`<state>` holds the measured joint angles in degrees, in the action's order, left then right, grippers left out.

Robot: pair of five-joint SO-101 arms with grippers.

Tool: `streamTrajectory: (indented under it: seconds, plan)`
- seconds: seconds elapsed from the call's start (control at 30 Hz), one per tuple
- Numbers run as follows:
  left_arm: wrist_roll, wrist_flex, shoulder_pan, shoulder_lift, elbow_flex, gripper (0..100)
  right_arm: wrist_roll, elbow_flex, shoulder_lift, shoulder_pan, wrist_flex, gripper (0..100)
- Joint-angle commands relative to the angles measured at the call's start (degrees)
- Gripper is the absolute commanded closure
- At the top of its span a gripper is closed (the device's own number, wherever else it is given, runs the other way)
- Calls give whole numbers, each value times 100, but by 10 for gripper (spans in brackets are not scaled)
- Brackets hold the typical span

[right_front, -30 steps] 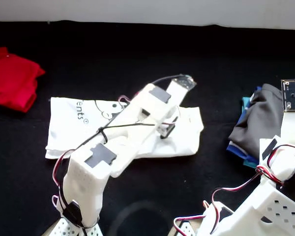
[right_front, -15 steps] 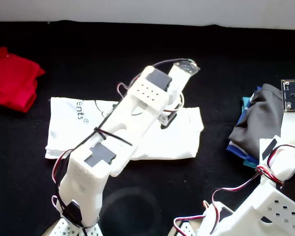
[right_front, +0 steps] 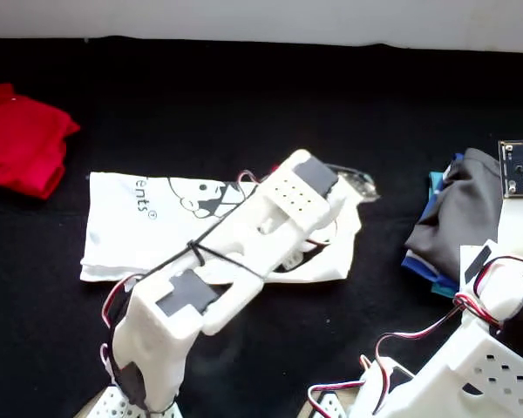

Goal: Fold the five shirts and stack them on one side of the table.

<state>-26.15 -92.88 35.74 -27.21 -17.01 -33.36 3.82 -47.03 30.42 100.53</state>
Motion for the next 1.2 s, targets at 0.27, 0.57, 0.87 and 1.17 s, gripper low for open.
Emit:
streamTrajectory:
  seconds: [0.27,0.57,0.87,1.17]
  plan:
    - [9,668,-1086,-857,-505,993,-62,-22,-66,57,48,979]
    - [44,-712,-778,-101,-2070,993,-62,-40,-66,57,48,979]
    - [53,-695,330,699,-382,993,-62,-40,-66,57,48,979]
    - [26,1495,-1077,-75,1182,993,-62,-40,-66,57,48,979]
